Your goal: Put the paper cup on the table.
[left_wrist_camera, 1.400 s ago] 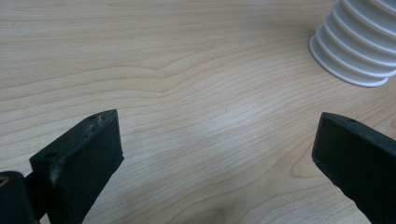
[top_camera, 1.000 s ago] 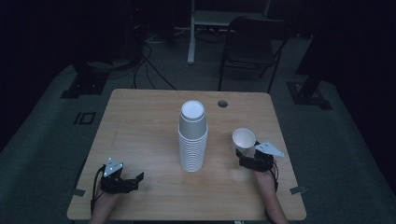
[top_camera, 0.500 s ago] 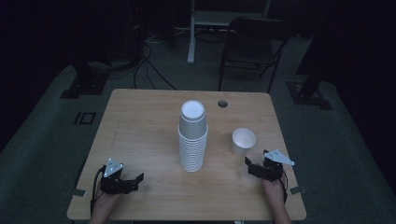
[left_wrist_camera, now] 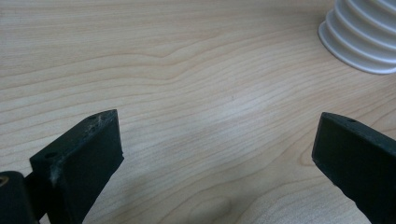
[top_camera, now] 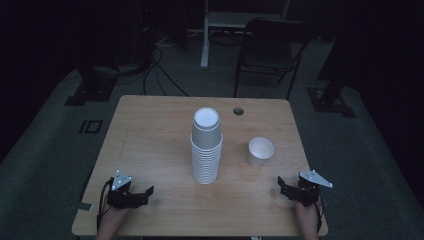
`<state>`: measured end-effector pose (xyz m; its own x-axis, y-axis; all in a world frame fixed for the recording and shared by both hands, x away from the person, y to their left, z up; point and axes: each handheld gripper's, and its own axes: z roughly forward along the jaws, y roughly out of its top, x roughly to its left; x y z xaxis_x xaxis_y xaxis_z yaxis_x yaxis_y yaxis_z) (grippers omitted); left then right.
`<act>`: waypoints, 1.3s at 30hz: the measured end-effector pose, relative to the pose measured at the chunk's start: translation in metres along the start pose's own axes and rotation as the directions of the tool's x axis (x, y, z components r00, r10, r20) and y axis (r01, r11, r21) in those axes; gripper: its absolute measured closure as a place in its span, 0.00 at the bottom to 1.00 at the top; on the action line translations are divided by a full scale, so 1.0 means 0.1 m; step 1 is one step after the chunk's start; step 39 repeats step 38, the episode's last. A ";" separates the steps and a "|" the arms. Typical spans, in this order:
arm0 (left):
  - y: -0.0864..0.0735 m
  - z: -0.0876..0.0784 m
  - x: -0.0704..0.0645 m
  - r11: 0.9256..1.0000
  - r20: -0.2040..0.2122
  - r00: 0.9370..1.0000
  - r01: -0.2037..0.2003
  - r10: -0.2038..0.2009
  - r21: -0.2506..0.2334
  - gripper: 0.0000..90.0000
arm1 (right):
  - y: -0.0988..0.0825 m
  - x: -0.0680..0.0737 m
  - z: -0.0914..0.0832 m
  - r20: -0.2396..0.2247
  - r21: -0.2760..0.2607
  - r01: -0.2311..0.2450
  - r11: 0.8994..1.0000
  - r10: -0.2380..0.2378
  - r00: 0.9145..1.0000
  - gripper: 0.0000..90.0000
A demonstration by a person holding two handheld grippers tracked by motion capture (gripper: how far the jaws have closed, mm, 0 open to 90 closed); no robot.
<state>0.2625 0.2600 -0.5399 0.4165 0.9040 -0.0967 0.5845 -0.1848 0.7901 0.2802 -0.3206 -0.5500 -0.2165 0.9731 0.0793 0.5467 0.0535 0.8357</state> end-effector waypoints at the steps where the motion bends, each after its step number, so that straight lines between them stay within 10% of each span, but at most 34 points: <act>1: 0.00 0.00 0.00 1.000 0.000 1.000 -0.001 0.001 0.001 0.02 | -0.02 -0.01 -0.02 0.005 0.007 -0.004 1.000 0.004 1.000 0.11; 17: -0.02 0.01 -0.01 1.000 -0.013 1.000 -0.006 0.006 0.006 0.02 | -0.17 -0.08 -0.16 0.120 0.122 -0.017 0.992 0.002 0.993 0.14; 39: -0.05 0.04 -0.02 1.000 -0.019 1.000 -0.009 0.009 0.024 0.02 | -0.16 -0.09 -0.12 0.113 0.169 -0.022 0.985 0.003 0.994 0.13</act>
